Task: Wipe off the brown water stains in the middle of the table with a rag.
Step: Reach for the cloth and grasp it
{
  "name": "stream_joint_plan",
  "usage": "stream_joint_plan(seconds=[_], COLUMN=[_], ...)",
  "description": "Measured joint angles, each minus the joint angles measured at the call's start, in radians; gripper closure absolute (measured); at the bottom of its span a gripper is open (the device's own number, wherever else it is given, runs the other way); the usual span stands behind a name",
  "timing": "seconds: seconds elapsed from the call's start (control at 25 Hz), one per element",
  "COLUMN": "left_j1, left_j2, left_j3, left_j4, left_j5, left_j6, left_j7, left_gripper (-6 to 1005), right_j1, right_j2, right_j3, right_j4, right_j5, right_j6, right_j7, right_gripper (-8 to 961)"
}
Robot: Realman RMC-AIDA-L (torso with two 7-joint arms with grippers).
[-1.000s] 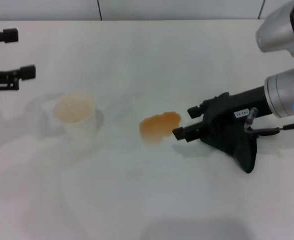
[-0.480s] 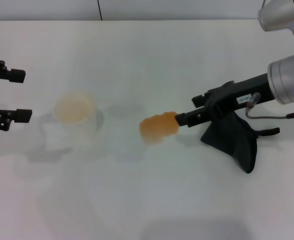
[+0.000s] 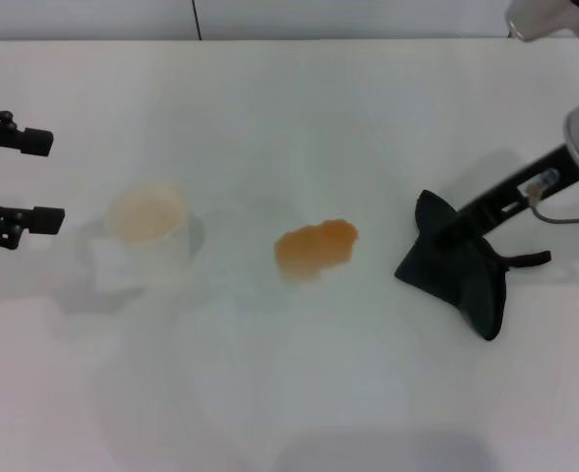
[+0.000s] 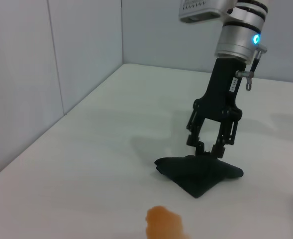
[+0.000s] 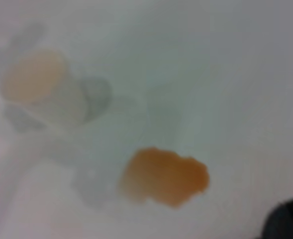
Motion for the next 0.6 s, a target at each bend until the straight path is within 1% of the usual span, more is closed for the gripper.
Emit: stream_joint_plan(seconds=[0.12, 0.24, 0.44, 0.6], left_j1=[-0.006, -0.011, -0.017, -0.022], left_j2=[-0.002, -0.004, -0.005, -0.005], left_j3=[0.000, 0.004, 0.012, 0.012], left_j4=[0.000, 0.000, 0.000, 0.000], left_j5=[0.011, 0.022, 0.024, 0.024], left_j6=[-0.002, -0.001, -0.001, -0.001], left_j7=[0.000, -0.001, -0.002, -0.003], left_gripper=[108, 108, 109, 109], right_j1=[-0.001, -0.010, -0.015, -0.016], right_j2=[0.000, -0.001, 0.005, 0.007], right_j3=[0.005, 0.005, -0.006, -0.049], right_j4=[-0.007, -0.007, 0.009, 0.031], right_j5=[-0.041, -0.058, -0.106, -0.109], right_j6=[-0.027, -0.021, 0.027, 0.090], right_j7=[0.023, 0.029, 0.030, 0.035], right_gripper=[171, 171, 170, 170])
